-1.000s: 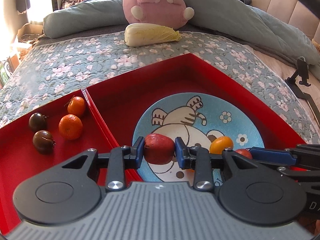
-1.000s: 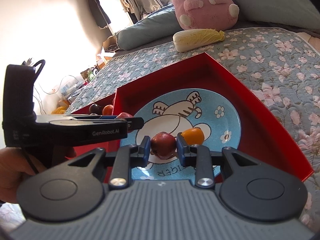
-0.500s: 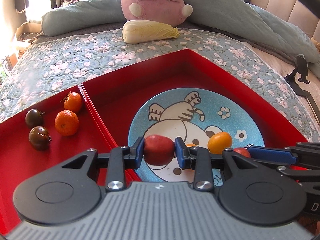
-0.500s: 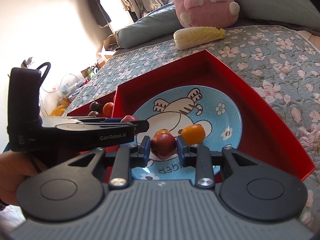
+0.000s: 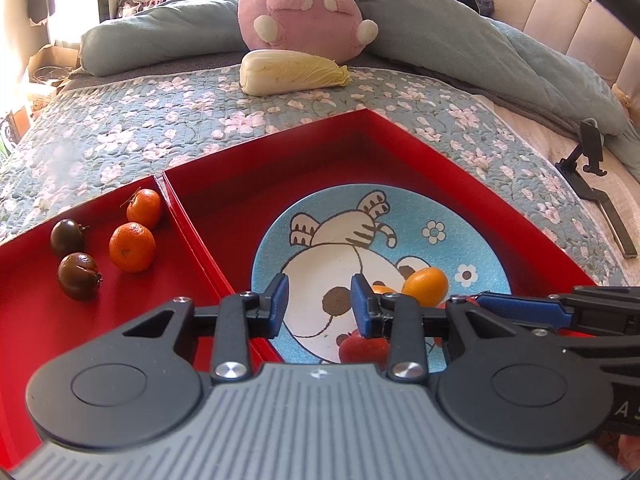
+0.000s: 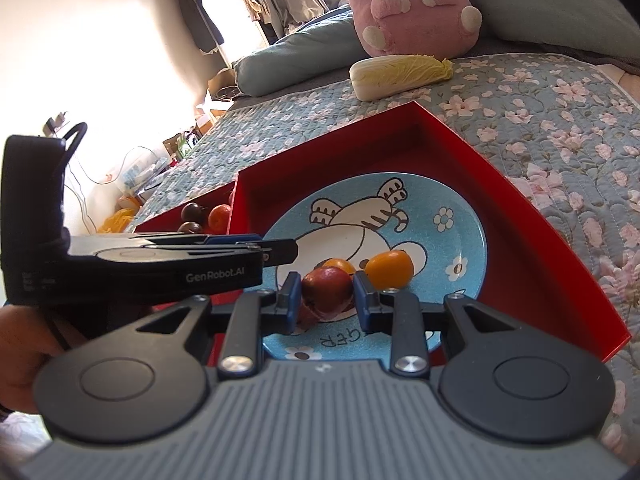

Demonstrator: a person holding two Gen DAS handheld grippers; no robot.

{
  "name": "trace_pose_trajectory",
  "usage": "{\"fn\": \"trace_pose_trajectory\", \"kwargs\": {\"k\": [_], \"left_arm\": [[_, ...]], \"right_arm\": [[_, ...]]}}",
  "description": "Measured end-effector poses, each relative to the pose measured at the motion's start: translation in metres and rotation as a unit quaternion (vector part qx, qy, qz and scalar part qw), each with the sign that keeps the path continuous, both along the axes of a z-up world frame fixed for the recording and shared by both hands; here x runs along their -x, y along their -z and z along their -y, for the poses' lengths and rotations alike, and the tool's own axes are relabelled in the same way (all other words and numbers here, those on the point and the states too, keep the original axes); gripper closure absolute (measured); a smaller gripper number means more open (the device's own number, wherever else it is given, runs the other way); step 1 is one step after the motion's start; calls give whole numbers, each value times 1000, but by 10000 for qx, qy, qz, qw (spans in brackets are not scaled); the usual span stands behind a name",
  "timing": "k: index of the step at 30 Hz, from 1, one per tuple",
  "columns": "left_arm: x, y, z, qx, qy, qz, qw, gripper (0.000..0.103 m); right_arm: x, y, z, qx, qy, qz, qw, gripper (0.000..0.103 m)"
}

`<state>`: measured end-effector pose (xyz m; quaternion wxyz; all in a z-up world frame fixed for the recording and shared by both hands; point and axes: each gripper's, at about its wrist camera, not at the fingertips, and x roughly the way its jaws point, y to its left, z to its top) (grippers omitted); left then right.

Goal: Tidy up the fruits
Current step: 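Open the left gripper to drop its red tomato onto the plate, then open the right gripper to release its red tomato onto the plate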

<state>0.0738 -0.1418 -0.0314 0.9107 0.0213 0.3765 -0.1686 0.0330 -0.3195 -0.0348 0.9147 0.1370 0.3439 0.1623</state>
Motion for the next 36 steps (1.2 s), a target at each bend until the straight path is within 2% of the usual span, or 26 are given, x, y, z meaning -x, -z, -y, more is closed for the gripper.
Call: {"fn": "trace_pose_trajectory", "kwargs": {"k": [14, 16, 18, 27, 36], "left_arm": [[21, -21, -29, 162, -24, 186, 9997, 63], [23, -23, -36, 182, -69, 215, 9996, 60], [25, -25, -43, 185, -135, 261, 9994, 56], [26, -30, -72, 255, -511, 363, 9977, 56], [19, -23, -99, 179, -957, 274, 9949, 56]], "right_arm": [[-2, 2, -3, 157, -45, -27, 9999, 71], [-2, 3, -4, 186, -47, -36, 9998, 71], [-2, 4, -5, 221, -45, -33, 9997, 72], [-4, 6, -8, 401, -73, -71, 9991, 72], [-12, 10, -16, 925, 7, -231, 9954, 71]]}}
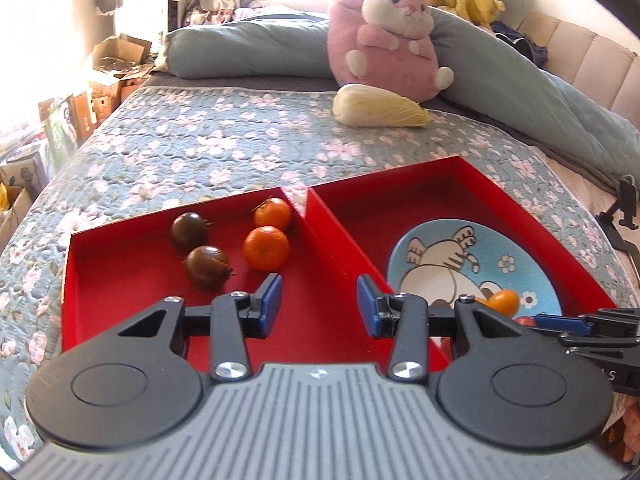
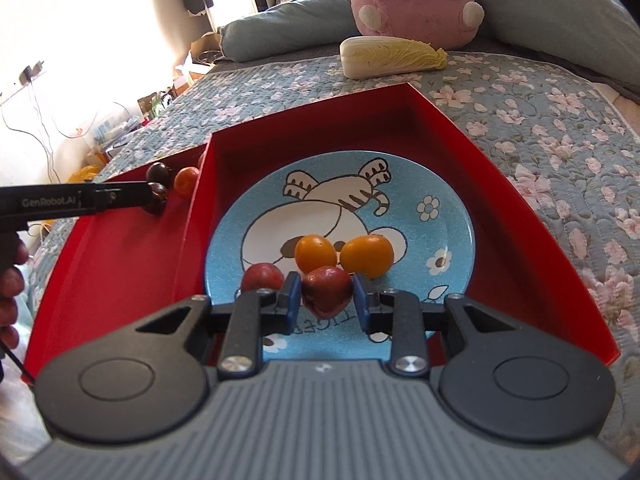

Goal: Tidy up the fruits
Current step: 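Open the right gripper to release its red tomato onto the plate, then move the right gripper to a small tangerine in the tray and grasp it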

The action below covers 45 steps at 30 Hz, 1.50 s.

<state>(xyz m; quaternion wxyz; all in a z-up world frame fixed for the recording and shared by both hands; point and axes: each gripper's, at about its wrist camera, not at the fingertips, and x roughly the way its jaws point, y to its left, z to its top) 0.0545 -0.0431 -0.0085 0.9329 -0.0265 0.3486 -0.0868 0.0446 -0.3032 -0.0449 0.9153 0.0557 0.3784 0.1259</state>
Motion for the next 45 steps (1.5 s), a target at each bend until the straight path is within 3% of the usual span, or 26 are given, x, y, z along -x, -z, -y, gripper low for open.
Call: {"fn": "trace_pose_trajectory", "kwargs": {"k": [8, 11, 16, 26, 31, 45], "left_arm": [[-8, 5, -20, -12, -286, -59, 9996, 56], [-11, 7, -27, -10, -358, -83, 9993, 56], [-17, 9, -41, -3, -470, -83, 9989, 51], [-42, 12, -100, -78, -980, -179, 9950, 51], [-50, 18, -109, -47, -916, -303, 9953, 51], [-61, 30, -122, 215, -1236, -643, 9900, 51]], "right_arm": [[-3, -6, -3, 137, 153, 10, 9998, 70], [-4, -12, -8, 154, 140, 101, 9997, 63], [-7, -21, -23, 213, 35, 193, 9996, 63], [-26, -43, -97, -93, -990, 380, 9943, 63], [-45, -38, -150, -173, -1455, 277, 9888, 65], [-115, 1, -188, 3, -297, -10, 9996, 63]]}}
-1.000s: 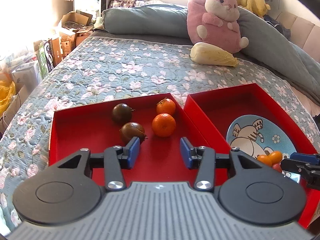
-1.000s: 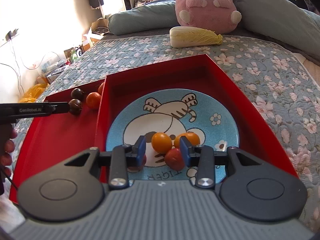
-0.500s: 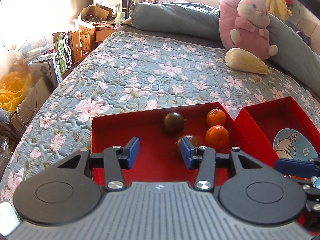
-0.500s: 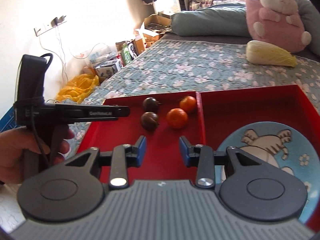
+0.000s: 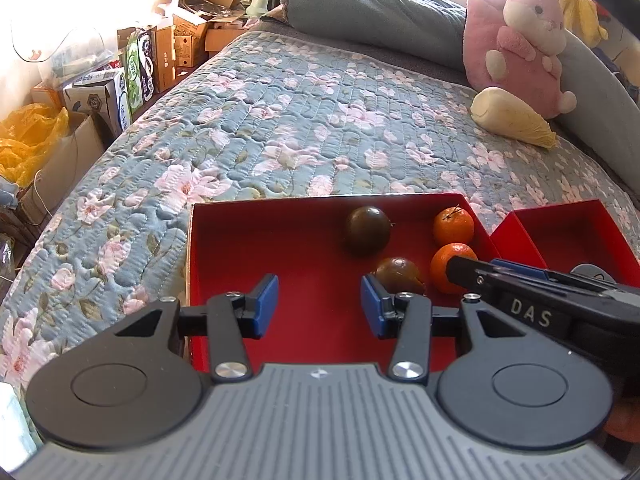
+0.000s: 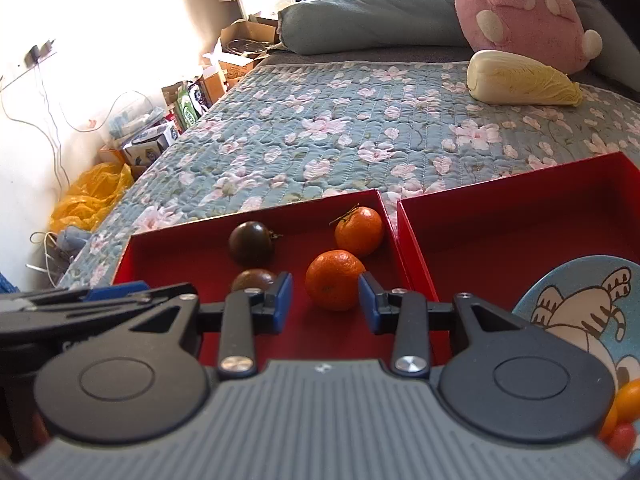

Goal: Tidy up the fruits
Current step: 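Move the right gripper to a small tangerine in the tray and grasp it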

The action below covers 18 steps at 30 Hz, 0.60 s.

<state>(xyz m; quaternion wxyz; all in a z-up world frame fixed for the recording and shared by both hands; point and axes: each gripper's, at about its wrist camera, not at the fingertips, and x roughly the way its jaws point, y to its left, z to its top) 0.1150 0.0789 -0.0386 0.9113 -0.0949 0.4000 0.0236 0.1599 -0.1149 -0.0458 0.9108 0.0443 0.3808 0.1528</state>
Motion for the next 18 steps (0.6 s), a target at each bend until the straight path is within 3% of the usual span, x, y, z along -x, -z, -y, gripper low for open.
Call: {"fn": "trace_pose_trajectory", "kwargs": {"k": [6, 13, 18], "left_arm": [[-1, 1, 3, 137, 176, -74, 9997, 51], [2, 7, 10, 165, 408, -316, 9985, 51], [0, 11, 15, 111, 562, -415, 9975, 51]], "right_arm": [[-14, 3, -10, 102, 128, 39, 9999, 61], [-15, 1, -22, 397, -119, 152, 9990, 60], [-18, 8, -27, 916, -162, 158, 9955, 62]]}}
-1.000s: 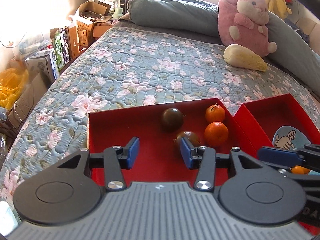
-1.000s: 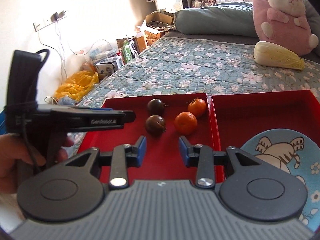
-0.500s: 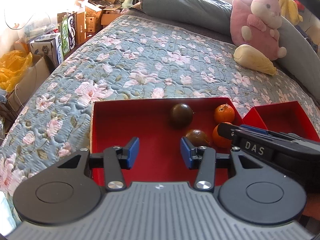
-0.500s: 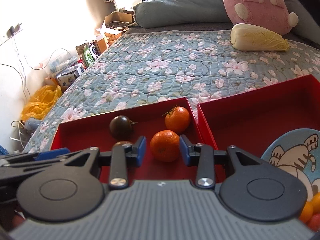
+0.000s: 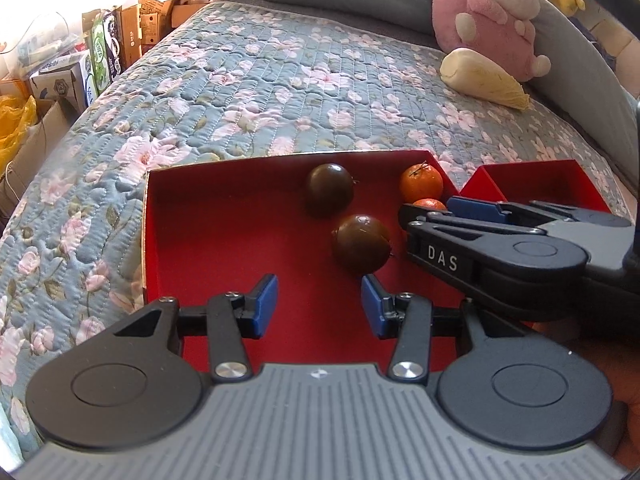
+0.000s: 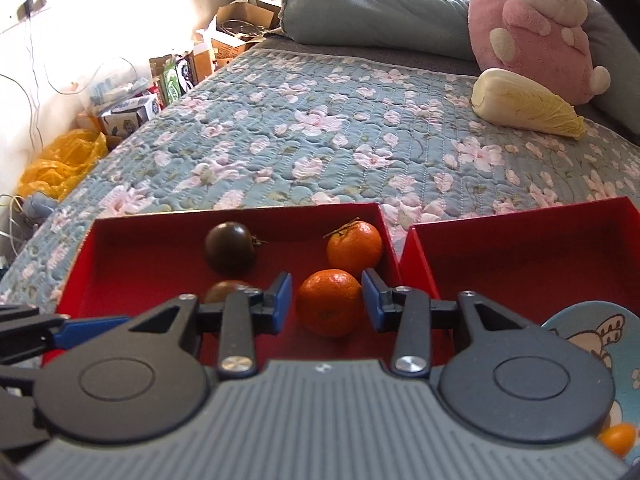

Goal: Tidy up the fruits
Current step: 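Move the right gripper to a small tangerine in the tray and grasp it, then grasp a dark brown tomato with the left gripper while the right holds the tangerine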

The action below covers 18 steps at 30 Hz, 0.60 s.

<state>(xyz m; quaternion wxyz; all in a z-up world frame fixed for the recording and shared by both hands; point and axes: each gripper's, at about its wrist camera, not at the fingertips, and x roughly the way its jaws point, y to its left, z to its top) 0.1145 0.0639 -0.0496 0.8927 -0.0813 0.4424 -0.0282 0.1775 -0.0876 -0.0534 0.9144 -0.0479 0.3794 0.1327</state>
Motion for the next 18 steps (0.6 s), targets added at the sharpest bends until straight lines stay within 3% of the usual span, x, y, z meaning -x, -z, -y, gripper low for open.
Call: {"fn": "trace_pose_trajectory", "kwargs": {"k": [4, 7, 18], "left_arm": [[-2, 4, 2, -51, 71, -38, 10000, 51], [-3, 3, 5, -59, 139, 58, 9999, 50], [-17, 7, 29, -105, 351, 366, 9987, 36]], "right_arm": [[-2, 3, -5, 426, -361, 29, 9984, 62], [-2, 1, -2, 373, -423, 32, 9984, 63], [33, -41, 43, -780, -199, 275, 9964, 63]]}}
